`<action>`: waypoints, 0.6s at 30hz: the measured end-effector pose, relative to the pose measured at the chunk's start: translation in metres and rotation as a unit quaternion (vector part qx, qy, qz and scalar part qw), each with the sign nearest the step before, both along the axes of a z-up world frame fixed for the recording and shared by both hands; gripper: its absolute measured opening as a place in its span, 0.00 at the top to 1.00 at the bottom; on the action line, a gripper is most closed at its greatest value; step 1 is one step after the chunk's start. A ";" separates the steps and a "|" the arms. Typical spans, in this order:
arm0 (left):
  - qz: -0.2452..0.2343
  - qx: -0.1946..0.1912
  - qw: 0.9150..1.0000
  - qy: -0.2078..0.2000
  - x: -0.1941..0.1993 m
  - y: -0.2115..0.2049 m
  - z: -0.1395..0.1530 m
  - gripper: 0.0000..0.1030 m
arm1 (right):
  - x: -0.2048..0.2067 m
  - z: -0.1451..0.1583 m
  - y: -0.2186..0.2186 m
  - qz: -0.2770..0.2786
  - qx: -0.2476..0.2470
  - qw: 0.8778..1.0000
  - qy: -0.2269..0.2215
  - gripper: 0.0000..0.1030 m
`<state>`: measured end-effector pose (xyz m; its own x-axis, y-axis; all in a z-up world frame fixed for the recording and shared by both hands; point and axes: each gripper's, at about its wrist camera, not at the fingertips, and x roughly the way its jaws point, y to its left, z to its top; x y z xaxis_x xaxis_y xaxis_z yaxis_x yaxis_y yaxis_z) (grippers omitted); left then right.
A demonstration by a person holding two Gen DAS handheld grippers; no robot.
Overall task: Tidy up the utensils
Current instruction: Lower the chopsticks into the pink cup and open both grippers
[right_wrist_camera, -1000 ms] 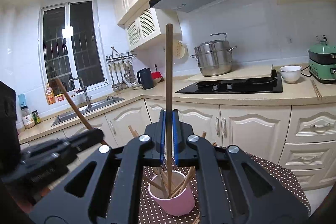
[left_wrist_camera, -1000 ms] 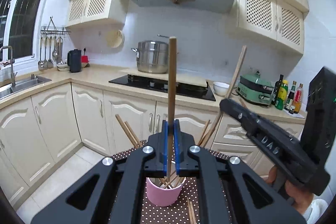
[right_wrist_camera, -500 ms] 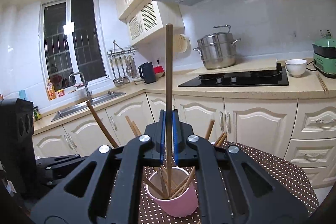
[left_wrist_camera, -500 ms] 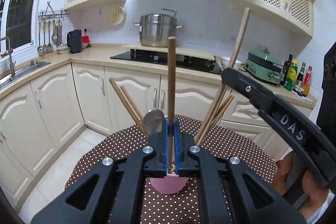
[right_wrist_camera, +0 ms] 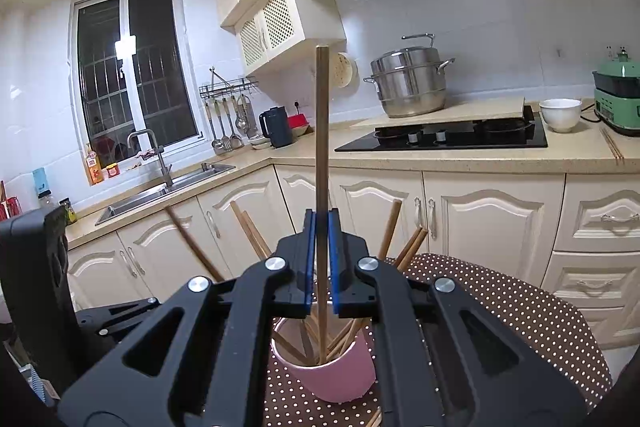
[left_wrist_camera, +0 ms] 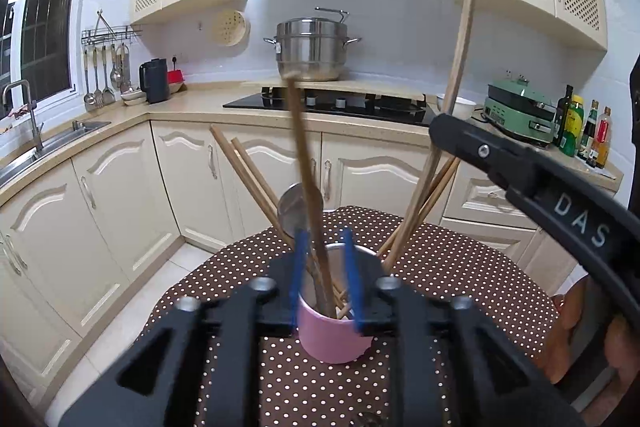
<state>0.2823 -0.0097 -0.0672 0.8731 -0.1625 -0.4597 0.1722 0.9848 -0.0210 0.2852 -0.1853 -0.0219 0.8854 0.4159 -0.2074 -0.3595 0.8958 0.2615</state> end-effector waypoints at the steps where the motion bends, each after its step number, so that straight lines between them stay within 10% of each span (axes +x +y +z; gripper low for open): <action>1: 0.001 0.002 1.000 -0.005 -0.002 0.000 0.001 0.72 | 0.000 0.000 0.000 0.000 0.000 1.000 0.002 0.93; 18: 0.021 -0.012 0.997 -0.069 -0.036 0.020 0.016 0.39 | 0.003 -0.019 0.008 -0.003 -0.025 0.999 0.026 0.93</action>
